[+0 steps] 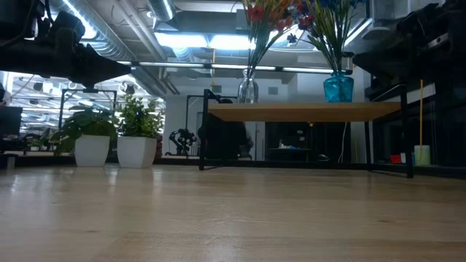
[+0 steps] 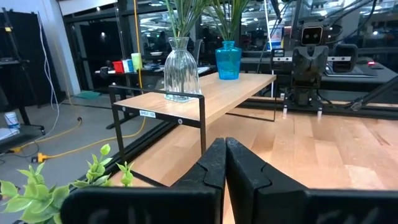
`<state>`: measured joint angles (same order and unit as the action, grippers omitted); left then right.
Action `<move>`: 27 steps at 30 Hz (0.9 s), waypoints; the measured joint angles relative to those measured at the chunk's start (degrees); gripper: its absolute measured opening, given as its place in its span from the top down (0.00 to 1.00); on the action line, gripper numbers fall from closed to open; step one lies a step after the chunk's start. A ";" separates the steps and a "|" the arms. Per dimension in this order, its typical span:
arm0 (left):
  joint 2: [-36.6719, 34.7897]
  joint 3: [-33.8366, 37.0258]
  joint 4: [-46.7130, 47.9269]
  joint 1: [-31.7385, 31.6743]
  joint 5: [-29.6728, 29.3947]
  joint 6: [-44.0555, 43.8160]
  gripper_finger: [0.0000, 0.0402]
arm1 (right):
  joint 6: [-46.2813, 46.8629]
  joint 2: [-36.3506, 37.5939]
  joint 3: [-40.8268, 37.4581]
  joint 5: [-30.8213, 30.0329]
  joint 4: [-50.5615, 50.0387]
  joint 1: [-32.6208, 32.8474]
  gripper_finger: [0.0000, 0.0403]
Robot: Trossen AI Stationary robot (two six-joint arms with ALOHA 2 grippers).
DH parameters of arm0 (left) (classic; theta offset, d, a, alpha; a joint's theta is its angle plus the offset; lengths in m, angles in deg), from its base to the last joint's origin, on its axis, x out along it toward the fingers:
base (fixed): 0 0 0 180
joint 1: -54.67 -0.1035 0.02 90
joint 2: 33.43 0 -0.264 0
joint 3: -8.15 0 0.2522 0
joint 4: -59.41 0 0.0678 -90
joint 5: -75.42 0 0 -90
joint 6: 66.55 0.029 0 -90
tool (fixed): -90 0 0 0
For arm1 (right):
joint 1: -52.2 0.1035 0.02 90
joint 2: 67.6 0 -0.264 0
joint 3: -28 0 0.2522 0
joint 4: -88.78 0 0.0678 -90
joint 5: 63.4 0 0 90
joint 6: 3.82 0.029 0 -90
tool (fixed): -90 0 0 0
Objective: Pick and place flowers into a vace then onto a shelf
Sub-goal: Return to Home Position
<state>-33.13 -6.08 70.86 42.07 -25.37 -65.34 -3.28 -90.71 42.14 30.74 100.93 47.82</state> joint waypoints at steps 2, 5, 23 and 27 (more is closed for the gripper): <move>0.00 0.00 0.00 0.00 -0.01 -0.01 0.99 | -0.92 0.00 0.00 -0.02 -0.04 0.00 0.93; 0.00 0.00 0.00 0.00 0.00 -0.02 0.99 | -0.74 0.00 0.00 -0.02 -0.09 0.00 0.93; 0.00 0.00 0.00 0.00 -0.02 -0.02 0.99 | -0.70 0.28 0.00 -0.10 -0.60 0.21 0.93; 0.02 0.00 0.00 0.00 -0.02 -0.02 0.99 | 2.02 3.66 0.00 -0.27 -4.82 2.65 0.93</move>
<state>-33.11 -6.08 70.86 42.07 -25.39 -65.36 -1.26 -87.05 42.14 30.47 96.11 50.47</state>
